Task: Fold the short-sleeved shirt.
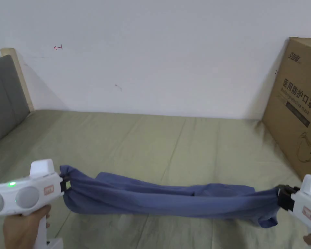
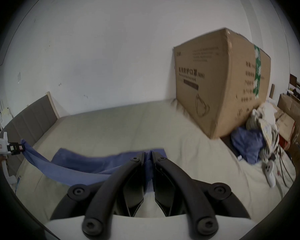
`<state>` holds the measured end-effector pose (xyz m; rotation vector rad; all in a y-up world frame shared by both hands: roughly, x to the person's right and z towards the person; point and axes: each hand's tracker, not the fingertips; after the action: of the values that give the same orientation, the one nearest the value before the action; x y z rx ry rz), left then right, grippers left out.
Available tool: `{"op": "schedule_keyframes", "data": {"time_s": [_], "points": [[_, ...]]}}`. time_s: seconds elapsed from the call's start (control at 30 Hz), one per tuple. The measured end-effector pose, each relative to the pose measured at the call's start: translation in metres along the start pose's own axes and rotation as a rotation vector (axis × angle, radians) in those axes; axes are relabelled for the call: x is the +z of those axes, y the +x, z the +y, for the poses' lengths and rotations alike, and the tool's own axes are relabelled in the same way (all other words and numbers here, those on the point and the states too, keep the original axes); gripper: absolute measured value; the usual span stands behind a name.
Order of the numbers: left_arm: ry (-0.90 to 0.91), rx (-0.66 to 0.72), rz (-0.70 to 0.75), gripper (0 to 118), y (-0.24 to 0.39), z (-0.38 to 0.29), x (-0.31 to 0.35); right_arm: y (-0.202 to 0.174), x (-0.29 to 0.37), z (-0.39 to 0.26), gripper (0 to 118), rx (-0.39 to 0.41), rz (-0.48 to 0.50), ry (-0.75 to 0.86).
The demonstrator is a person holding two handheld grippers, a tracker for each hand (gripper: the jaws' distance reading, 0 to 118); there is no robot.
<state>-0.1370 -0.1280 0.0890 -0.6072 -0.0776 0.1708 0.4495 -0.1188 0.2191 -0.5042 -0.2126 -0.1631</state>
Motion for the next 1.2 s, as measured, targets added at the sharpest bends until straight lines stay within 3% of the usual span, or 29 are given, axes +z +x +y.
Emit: {"op": "schedule_keyframes", "data": {"time_s": [0.27, 0.67, 1.03, 1.2], "points": [[-0.1, -0.025, 0.004, 2, -0.031, -0.092, 0.054, 0.019, 0.077, -0.086, 6, -0.076, 0.022, -0.066], [-0.213, -0.007, 0.026, 2, -0.056, -0.189, 0.129, 0.039, 0.163, -0.18, 6, -0.116, -0.02, -0.206], [-0.264, 0.021, 0.048, 2, -0.063, -0.234, 0.151, 0.046, 0.159, -0.232, 6, -0.151, -0.103, -0.391], [-0.374, -0.008, 0.089, 2, -0.058, -0.243, 0.135, 0.039, 0.138, -0.242, 7, -0.084, -0.156, -0.477]]}}
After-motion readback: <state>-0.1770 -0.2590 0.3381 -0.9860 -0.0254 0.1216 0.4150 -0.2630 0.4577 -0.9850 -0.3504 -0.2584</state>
